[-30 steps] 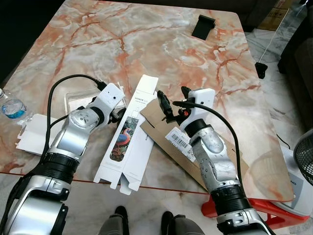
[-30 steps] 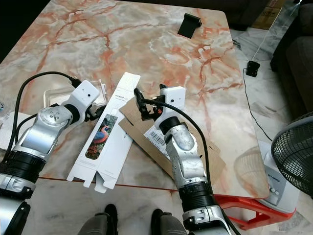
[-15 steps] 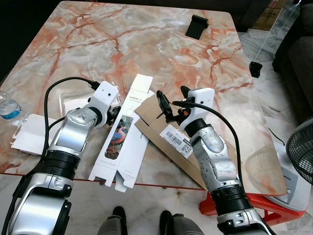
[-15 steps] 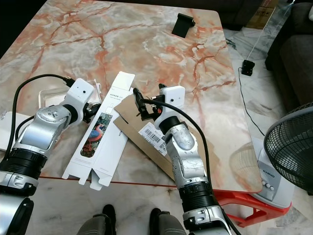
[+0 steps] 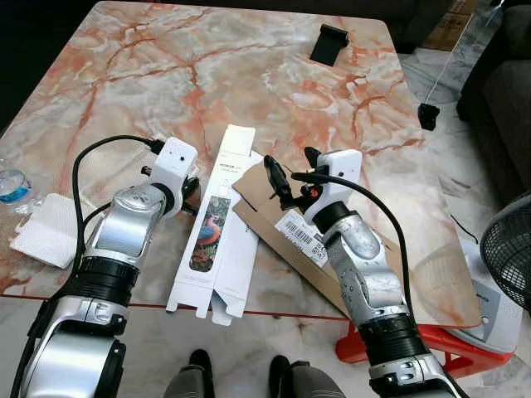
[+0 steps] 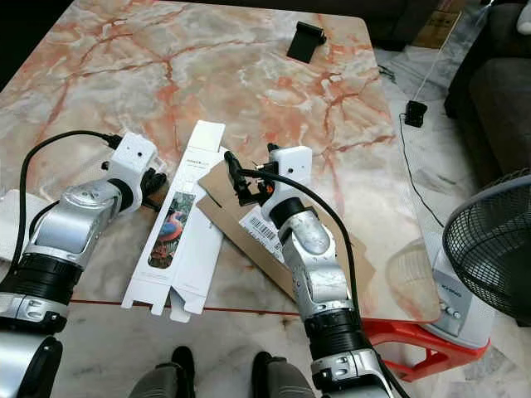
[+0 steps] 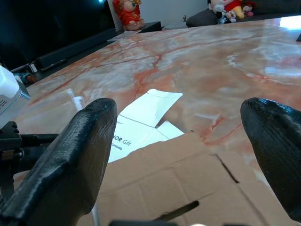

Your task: Picking trash to rubbish bin

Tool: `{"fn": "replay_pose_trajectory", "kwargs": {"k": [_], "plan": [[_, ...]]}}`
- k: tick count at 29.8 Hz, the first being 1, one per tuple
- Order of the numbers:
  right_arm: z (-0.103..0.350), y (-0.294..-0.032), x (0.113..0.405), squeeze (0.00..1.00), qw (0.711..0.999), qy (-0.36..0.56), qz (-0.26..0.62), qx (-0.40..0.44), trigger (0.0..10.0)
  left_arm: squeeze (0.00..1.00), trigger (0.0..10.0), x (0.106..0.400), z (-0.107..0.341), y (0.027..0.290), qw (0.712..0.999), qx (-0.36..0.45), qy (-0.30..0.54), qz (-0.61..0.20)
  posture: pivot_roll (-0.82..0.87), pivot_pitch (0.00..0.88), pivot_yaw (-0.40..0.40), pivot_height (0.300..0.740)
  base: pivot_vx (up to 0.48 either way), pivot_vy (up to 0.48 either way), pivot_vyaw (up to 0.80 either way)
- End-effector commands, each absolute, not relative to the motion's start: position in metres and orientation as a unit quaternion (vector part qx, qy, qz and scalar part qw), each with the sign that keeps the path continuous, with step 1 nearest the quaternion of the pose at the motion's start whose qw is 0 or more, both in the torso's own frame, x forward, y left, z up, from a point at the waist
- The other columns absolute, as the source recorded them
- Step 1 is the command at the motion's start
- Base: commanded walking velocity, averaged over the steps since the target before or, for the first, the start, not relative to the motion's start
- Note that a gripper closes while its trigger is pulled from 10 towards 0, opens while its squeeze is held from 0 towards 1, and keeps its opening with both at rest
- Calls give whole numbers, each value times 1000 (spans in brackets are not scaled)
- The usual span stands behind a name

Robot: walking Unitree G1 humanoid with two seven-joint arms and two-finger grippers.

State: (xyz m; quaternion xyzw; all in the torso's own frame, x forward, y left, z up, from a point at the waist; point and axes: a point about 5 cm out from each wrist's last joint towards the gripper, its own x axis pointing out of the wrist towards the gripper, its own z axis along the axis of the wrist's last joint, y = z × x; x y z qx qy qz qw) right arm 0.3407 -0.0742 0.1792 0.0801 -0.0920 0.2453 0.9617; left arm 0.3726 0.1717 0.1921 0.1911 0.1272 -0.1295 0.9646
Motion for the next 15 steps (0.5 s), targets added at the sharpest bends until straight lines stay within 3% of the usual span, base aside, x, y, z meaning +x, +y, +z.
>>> {"fn": "replay_pose_trajectory", "kwargs": {"k": [1, 9, 11, 13, 14, 15], "plan": [[182, -73, 339, 0, 960, -95, 251, 79, 10000, 0, 0, 366, 162, 195, 959, 189, 195, -75, 7, 280, -115, 740, 0, 0, 0], [181, -72, 341, 0, 960, -95, 250, 80, 10000, 0, 0, 372, 184, 192, 973, 199, 109, -38, 13, 264, -110, 740, 0, 0, 0], [182, -71, 345, 0, 961, -99, 245, 83, 10000, 0, 0, 371, 203, 189, 974, 223, 34, 6, 27, 241, -100, 740, 0, 0, 0], [183, -70, 346, 0, 961, -101, 244, 85, 10000, 0, 392, 370, 208, 188, 971, 238, 15, 20, 32, 232, -97, 740, 0, 0, 0], [184, -68, 347, 0, 960, -104, 244, 87, 10000, 0, 10000, 366, 212, 181, 967, 253, -10, 20, 38, 221, -93, 740, 0, 0, 0], [185, -67, 348, 0, 960, -107, 244, 89, 10000, 0, 10000, 364, 215, 177, 966, 255, -33, 22, 43, 208, -90, 740, 0, 0, 0]]}}
